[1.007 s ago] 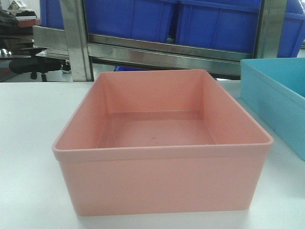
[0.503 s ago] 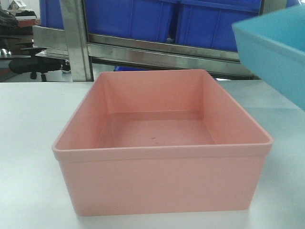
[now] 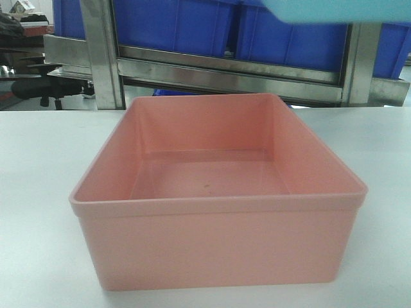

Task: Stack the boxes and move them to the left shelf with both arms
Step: 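Lift the light-blue bin with the right gripper over the pink bin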

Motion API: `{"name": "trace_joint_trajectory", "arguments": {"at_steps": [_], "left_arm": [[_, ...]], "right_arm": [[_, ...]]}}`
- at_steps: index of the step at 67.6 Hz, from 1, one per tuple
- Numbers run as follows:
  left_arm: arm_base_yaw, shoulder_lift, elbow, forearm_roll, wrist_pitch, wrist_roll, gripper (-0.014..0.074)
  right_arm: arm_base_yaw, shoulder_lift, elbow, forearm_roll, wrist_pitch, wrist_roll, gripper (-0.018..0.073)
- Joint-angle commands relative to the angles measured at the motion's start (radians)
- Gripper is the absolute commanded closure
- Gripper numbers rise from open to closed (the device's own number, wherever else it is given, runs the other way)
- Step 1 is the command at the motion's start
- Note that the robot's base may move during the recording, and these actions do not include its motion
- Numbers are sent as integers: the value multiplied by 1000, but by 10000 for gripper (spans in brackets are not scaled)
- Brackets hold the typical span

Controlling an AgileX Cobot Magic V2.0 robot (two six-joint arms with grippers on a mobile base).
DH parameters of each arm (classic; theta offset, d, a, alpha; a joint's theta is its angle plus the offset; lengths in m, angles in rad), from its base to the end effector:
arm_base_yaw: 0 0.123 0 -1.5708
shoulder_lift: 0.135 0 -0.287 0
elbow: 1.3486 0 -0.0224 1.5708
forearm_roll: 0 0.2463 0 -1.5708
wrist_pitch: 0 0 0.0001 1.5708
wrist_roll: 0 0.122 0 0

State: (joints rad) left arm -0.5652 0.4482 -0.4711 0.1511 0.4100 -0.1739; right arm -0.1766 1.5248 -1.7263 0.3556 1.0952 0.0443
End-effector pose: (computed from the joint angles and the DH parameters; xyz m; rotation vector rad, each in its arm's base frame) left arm 0.1046 -0.0577 0.2948 0.4523 1.8263 -0.3580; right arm 0.3390 -0.0221 0.4188 0.2992 2.3155 0.3871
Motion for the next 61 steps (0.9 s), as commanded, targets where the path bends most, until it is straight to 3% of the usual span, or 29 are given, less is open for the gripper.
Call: {"name": "trace_joint_trajectory", "arguments": {"at_steps": [1,8,16,21,38,61], "left_arm": [[-5,7,-29,6,-97,0,604],[-5,7,-29,6,-101,0,604],[-5,7,-29,6,-101,0,604],[-5,7,-29,6,-101,0,604],[-5,7,-29,6,-101,0,604],[-5,7,-29,6,-101,0,604]], "right_arm": [[73,-75,-31,67,-56,88,505],[165,-103,-2,12,-77,148,505],[279,-140,60,-169,-80,232,505],[338,-154,110,-217,-98,289,505],[459,-156,249,-219,-284,423,505],[521,-148,447,-214,-528,433,505]]}}
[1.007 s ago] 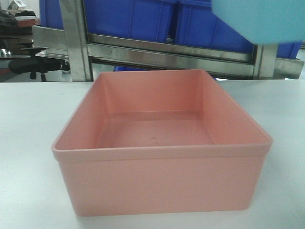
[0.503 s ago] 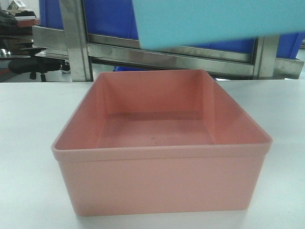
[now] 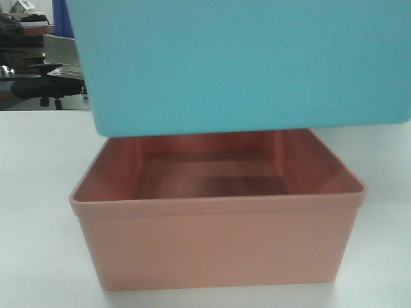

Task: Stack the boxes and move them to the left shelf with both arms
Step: 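Lift the light-blue bin with the right gripper over the pink bin, then lower the light-blue bin into the pink bin and open the right gripper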

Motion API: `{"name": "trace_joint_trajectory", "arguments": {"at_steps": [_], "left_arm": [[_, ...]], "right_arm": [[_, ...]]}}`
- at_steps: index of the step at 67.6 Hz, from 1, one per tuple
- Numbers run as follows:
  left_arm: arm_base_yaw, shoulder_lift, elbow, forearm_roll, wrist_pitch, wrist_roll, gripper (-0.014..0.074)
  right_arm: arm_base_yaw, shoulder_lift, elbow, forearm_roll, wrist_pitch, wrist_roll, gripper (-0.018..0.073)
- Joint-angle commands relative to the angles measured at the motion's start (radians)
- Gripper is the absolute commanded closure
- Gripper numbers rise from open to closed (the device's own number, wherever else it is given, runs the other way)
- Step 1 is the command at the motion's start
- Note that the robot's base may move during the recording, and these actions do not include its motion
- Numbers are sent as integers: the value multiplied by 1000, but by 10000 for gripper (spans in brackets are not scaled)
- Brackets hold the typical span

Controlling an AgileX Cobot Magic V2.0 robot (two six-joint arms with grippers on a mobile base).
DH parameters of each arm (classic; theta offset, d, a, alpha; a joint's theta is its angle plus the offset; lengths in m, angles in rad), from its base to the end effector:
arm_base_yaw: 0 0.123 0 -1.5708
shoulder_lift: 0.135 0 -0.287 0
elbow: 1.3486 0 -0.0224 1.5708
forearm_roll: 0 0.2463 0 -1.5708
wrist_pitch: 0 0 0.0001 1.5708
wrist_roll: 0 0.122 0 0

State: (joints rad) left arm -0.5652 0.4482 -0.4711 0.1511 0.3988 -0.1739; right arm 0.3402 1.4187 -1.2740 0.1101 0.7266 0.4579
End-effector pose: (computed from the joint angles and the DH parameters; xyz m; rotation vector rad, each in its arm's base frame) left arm 0.1049 -0.0580 0.2961 0.4509 1.8154 -0.3617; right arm 0.3068 0.1181 0.3324 0.2041 2.4003 0.5074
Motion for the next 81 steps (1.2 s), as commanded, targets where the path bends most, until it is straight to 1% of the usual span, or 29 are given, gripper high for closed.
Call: {"name": "trace_joint_trajectory", "arguments": {"at_steps": [1,12,30,37,54,63,81], "left_arm": [[-5,7,-29,6,-90,0,604],[-5,7,-29,6,-90,0,604],[-5,7,-29,6,-90,0,604],[-5,7,-29,6,-90,0,604],[-5,7,-29,6,-90,0,604],[-5,7,-29,6,-90,0,604],[-5,7,-29,6,-90,0,604]], "right_arm": [[4,-42,4,34,-167,19,505],[4,-42,70,71,-240,19,505],[4,-41,129,119,-336,19,505],[5,-22,130,135,-336,19,505],[48,46,130,136,-345,3,505],[51,80,130,105,-348,-25,505],[51,87,130,-26,-402,-42,505]]}}
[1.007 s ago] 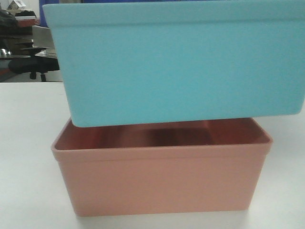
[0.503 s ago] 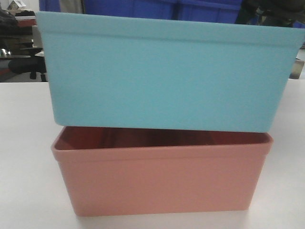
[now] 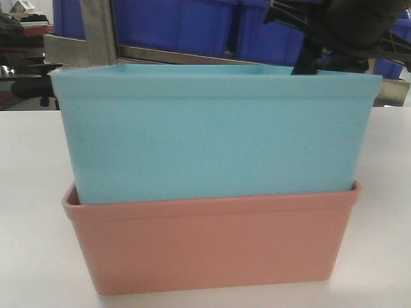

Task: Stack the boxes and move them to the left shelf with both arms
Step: 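Lower the light-blue bin into the pink bin and open the right gripper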

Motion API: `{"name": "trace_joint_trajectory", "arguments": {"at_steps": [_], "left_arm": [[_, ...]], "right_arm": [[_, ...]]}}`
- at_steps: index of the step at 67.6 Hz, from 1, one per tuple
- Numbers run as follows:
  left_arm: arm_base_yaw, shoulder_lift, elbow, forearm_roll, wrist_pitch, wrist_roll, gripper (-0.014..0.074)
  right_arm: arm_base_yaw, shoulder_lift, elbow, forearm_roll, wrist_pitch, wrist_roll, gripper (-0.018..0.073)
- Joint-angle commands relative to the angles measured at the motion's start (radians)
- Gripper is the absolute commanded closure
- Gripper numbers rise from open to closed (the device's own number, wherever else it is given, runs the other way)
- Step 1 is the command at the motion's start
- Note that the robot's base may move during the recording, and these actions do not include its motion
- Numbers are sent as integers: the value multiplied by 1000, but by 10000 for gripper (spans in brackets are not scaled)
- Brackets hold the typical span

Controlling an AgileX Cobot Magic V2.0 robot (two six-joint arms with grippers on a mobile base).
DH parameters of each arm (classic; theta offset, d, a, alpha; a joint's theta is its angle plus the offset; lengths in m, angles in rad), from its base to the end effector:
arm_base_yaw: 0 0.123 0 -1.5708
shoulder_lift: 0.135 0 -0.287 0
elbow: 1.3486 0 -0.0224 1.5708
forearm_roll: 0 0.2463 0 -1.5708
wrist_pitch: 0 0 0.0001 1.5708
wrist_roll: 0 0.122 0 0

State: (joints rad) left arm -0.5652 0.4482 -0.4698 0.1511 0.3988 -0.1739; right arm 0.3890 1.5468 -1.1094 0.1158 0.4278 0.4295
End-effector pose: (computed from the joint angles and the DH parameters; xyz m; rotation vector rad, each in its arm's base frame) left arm 0.1049 -0.0581 0.2956 0.4512 1.8166 -0.3614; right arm 0.3288 0.1411 0.2594 0.1510 2.3982 0.5014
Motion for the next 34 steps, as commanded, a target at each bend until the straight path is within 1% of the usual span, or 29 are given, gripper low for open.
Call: {"name": "trace_joint_trajectory", "arguments": {"at_steps": [1,20,34], "left_arm": [[-5,7,-30,6,-90,0,604],[-5,7,-30,6,-90,0,604],[-5,7,-30,6,-90,0,603]], "right_arm": [[2,-39,-35,-36,-106,-13,505],[3,-1,-35,-47,-132,-16,505],[4,26,-35,-79,-143,-89,503]]}}
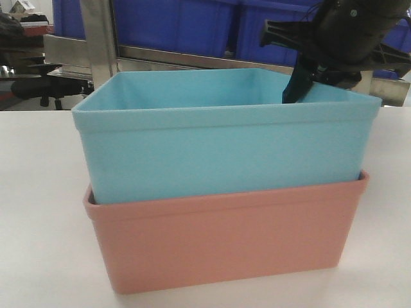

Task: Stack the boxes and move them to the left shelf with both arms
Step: 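Lower the light-blue bin into the pink bin and open the right gripper, then lower both grippers onto the far wall of the light-blue bin and grip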

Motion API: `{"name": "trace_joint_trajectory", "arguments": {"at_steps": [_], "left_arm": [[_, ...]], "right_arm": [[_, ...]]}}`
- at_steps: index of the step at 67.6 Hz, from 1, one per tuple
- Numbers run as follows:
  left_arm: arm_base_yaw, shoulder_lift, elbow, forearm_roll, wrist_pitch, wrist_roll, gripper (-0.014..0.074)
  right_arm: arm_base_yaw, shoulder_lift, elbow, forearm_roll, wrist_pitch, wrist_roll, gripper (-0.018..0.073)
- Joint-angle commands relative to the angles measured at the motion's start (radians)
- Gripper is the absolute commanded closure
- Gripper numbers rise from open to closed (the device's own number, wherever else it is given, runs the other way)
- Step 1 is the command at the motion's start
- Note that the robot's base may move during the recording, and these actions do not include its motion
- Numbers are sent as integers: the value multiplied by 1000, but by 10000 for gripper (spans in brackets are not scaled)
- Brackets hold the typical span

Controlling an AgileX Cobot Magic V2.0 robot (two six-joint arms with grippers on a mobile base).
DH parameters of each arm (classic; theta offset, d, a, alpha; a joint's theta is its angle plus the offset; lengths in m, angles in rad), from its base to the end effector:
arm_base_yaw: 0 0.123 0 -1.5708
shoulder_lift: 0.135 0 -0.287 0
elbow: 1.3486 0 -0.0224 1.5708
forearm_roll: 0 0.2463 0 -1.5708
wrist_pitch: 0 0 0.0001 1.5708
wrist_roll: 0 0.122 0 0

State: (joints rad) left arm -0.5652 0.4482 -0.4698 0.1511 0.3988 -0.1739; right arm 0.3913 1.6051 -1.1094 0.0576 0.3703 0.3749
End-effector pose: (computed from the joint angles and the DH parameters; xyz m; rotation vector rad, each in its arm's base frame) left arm 0.1049 -0.0581 0.2956 0.4512 1.8166 -0.3614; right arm 0.3411 0.1435 0.2429 0.0341 2.3890 0.4213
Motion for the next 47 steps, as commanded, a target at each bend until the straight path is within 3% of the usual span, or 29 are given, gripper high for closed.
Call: {"name": "trace_joint_trajectory", "arguments": {"at_steps": [1,16,23,32,35,40,47], "left_arm": [[-5,7,-30,6,-90,0,604],[-5,7,-30,6,-90,0,600],[-5,7,-30,-2,-90,0,561],[-5,8,-32,-50,-90,0,380],[-5,8,-34,-68,-90,0,309],[-5,18,-47,-95,-86,0,193],[-5,61,-95,-119,-43,0,119]], "right_arm": [[2,-32,-35,-25,-85,-41,503],[2,-31,-35,-80,-78,-56,490],[2,-32,-35,-81,-50,-56,357],[2,-34,-38,-87,-10,-56,41],[2,-35,-38,-87,5,-56,-23],[2,-35,-43,-87,36,-56,-69],[2,-35,-76,-88,126,-61,-63]]}}
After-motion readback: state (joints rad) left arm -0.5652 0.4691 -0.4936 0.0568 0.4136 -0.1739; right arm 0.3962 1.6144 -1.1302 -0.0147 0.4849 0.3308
